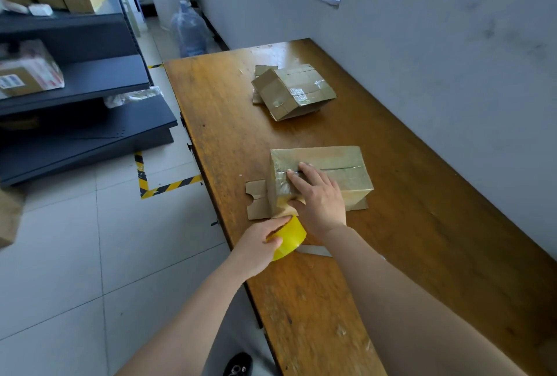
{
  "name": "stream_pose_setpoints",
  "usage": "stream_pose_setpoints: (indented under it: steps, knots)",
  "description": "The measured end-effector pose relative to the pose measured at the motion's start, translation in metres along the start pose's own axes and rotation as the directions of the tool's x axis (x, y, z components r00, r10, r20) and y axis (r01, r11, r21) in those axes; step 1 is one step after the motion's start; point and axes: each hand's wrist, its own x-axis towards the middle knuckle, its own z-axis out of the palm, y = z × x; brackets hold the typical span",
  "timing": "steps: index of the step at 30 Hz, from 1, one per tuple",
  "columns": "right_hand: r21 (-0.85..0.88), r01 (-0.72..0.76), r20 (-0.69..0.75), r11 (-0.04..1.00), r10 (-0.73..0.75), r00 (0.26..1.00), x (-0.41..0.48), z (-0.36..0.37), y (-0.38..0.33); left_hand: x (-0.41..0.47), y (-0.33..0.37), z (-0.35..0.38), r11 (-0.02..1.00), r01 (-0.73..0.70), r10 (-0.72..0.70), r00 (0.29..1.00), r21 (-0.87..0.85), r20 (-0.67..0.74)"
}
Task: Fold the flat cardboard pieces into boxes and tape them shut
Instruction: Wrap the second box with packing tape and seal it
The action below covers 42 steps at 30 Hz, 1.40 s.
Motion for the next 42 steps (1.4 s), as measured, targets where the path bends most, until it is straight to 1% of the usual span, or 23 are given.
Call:
stream_pose_setpoints:
  steps: [3,6,8,9,10,11,12,13,14,15,16,18,20,21,23,25,27,30,33,35,37,40,42]
  knots:
    - [0.029,0.022,-0.054,0.999,-0.020,0.998,-0.013,-0.003,-0.001,-0.007,-0.005,0.014,0.969,-0.108,0.104,0.994,0.221,0.031]
    - [0.016,0.052,-0.127,0.999,-0.050,0.991,-0.028,-0.004,0.000,-0.012,-0.012,0.031,0.858,-0.252,0.221,0.968,0.448,0.121]
    - [-0.007,0.081,-0.189,0.997,-0.081,0.979,-0.037,-0.003,0.000,-0.014,-0.016,0.036,0.808,-0.302,0.225,0.952,0.507,0.209]
    - [-0.021,0.094,-0.220,0.995,-0.096,0.971,-0.042,-0.001,0.001,-0.015,-0.016,0.037,0.809,-0.296,0.213,0.953,0.508,0.215]
    - [-0.042,0.105,-0.244,0.994,-0.112,0.963,-0.046,0.000,0.001,-0.017,-0.013,0.037,0.825,-0.275,0.220,0.961,0.493,0.168]
    - [-0.060,0.114,-0.261,0.992,-0.126,0.957,-0.051,0.002,0.000,-0.017,-0.009,0.035,0.856,-0.236,0.242,0.969,0.461,0.047]
    - [-0.068,0.123,-0.270,0.990,-0.137,0.953,-0.056,0.003,0.000,-0.017,-0.004,0.031,0.896,-0.189,0.261,0.956,0.401,-0.133]
    - [-0.060,0.132,-0.271,0.989,-0.144,0.952,-0.061,0.004,0.001,-0.015,0.001,0.026,0.938,-0.148,0.254,0.909,0.314,-0.330]
    - [-0.043,0.142,-0.265,0.989,-0.148,0.953,-0.065,0.004,0.002,-0.013,0.008,0.021,0.970,-0.126,0.217,0.839,0.210,-0.499]
    - [-0.025,0.148,-0.257,0.989,-0.149,0.955,-0.069,0.002,0.003,-0.009,0.014,0.015,0.986,-0.119,0.165,0.786,0.117,-0.596]
    - [-0.002,0.145,-0.258,0.989,-0.141,0.956,-0.072,0.000,0.003,-0.004,0.020,0.011,0.994,-0.103,0.108,0.775,0.045,-0.623]
    - [0.079,0.082,-0.307,0.993,-0.054,0.950,-0.072,-0.004,0.002,0.007,0.032,0.007,0.999,-0.015,-0.009,0.859,-0.044,-0.512]
    - [0.185,-0.114,-0.391,0.976,0.180,0.902,-0.067,-0.008,0.002,0.014,0.041,0.007,0.996,0.010,-0.042,0.927,-0.088,-0.373]
    - [0.236,-0.255,-0.408,0.938,0.334,0.850,-0.064,-0.010,0.005,0.016,0.044,0.007,0.995,0.004,-0.035,0.945,-0.097,-0.325]
    - [0.294,-0.501,-0.290,0.814,0.576,0.764,-0.061,-0.011,0.018,0.021,0.044,0.009,0.995,0.014,-0.041,0.964,-0.104,-0.263]
    - [0.310,-0.596,-0.128,0.741,0.654,0.746,-0.059,-0.011,0.033,0.023,0.042,0.009,0.993,0.019,-0.047,0.971,-0.118,-0.236]
    - [0.338,-0.607,-0.098,0.719,0.669,0.737,-0.056,-0.012,0.042,0.023,0.041,0.010,0.993,0.002,-0.030,0.972,-0.121,-0.232]
    - [0.416,-0.611,-0.165,0.673,0.717,0.677,-0.044,-0.021,0.048,0.029,0.040,0.008,0.988,0.002,-0.039,0.972,-0.157,-0.232]
    - [0.453,-0.605,-0.192,0.655,0.735,0.651,-0.038,-0.030,0.053,0.035,0.042,0.006,0.945,0.014,-0.073,0.983,-0.326,-0.167]
    - [0.491,-0.577,-0.209,0.653,0.731,0.649,-0.038,-0.033,0.055,0.037,0.047,0.006,0.853,0.023,-0.112,0.984,-0.521,-0.140]
    - [0.573,-0.532,-0.223,0.623,0.743,0.630,-0.039,-0.035,0.056,0.042,0.055,0.005,0.716,0.043,-0.195,0.970,-0.697,-0.142]
    - [0.682,-0.466,-0.247,0.564,0.777,0.579,-0.044,-0.036,0.057,0.048,0.069,-0.002,0.574,0.103,-0.298,0.950,-0.813,-0.090]
    - [0.681,-0.461,-0.257,0.569,0.775,0.577,-0.050,-0.036,0.059,0.052,0.072,-0.007,0.523,0.100,-0.289,0.955,-0.847,-0.065]
